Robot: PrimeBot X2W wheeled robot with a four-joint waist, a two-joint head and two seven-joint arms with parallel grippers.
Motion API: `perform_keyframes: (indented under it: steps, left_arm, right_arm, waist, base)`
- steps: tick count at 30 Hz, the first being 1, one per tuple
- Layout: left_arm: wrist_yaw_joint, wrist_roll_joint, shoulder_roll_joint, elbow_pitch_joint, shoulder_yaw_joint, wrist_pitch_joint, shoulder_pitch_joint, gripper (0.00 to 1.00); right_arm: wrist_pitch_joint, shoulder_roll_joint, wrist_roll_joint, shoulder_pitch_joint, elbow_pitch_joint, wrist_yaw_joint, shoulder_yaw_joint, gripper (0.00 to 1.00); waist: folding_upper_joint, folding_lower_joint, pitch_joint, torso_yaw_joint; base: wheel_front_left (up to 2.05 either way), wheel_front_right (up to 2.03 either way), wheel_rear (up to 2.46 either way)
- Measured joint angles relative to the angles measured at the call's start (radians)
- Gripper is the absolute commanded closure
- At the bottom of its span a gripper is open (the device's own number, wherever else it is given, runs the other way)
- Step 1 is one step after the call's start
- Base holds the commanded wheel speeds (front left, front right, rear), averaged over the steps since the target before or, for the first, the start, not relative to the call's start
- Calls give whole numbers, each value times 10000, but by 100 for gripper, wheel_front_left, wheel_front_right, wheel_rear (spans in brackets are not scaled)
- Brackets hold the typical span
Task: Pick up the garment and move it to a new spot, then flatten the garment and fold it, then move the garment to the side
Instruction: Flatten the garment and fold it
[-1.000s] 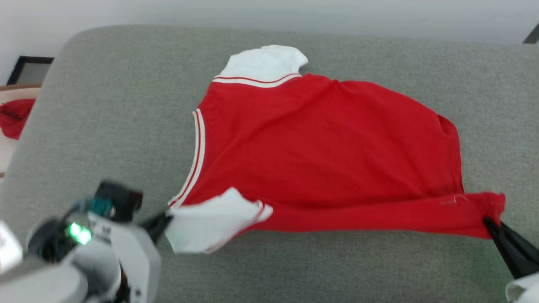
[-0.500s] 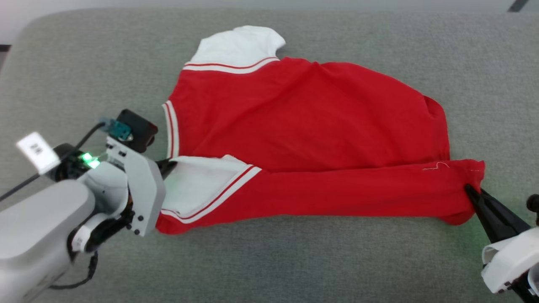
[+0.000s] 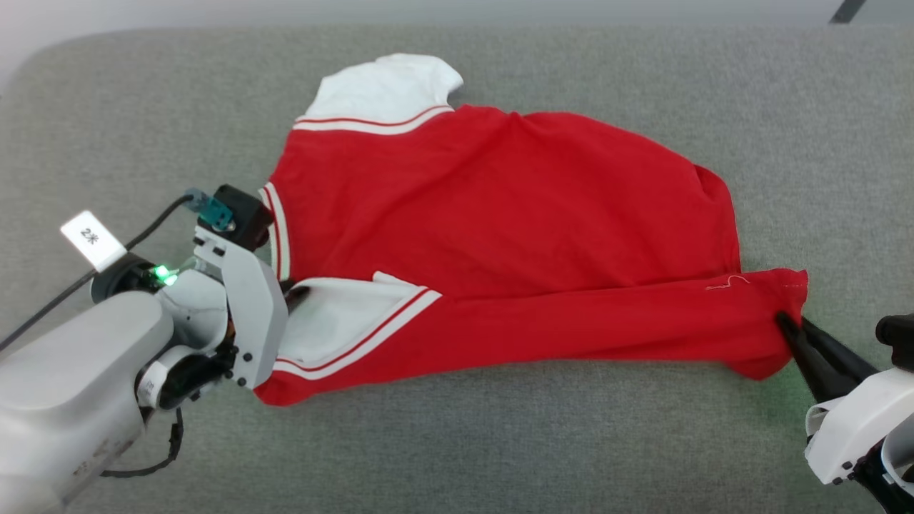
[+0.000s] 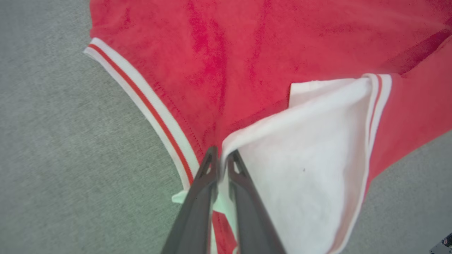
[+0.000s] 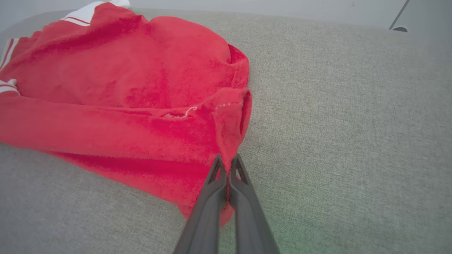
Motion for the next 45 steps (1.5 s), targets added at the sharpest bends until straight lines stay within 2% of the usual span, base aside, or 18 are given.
perform_keyframes:
  steps: [5,12,21,28,36,45]
  left_arm:
    - [-21,-15,-36,-107,84,-232,1,0]
    - [251,-203,155,-635,263,-558,266,0]
    - [1206,-817,736,-1879,472,-757,1066,0]
    - [1893,-1524,949,-2341,583,-418,1508,0]
    - [2263,-2104,878,-1724,410,414,1748,0]
    - [2146,-2506,435,-12,255,1018,1878,0]
  right_arm:
    - [270,58,23,37,-90,0,-230,0]
    - [504,134,44,267,-474,0,-454,0]
    - [347,422,10,678,-1254,0,-871,0]
    - [332,890,-140,1015,-2002,0,-1151,0]
    - [558,1430,-234,1215,-2581,0,-1337,0]
    - [610,1728,-155,1232,-2669,0,-1438,0]
  waist:
    - [1,1,-344,141]
    - [1,0,-882,357]
    - [1,0,-1390,597]
    - [1,0,-1579,529]
    - [1,0,-1520,16]
    - [1,0,-1231,-579]
  base:
    - [0,0,0]
    - [0,0,0]
    - [0,0,0]
    - [0,0,0]
    - [0,0,0]
    - [0,0,0]
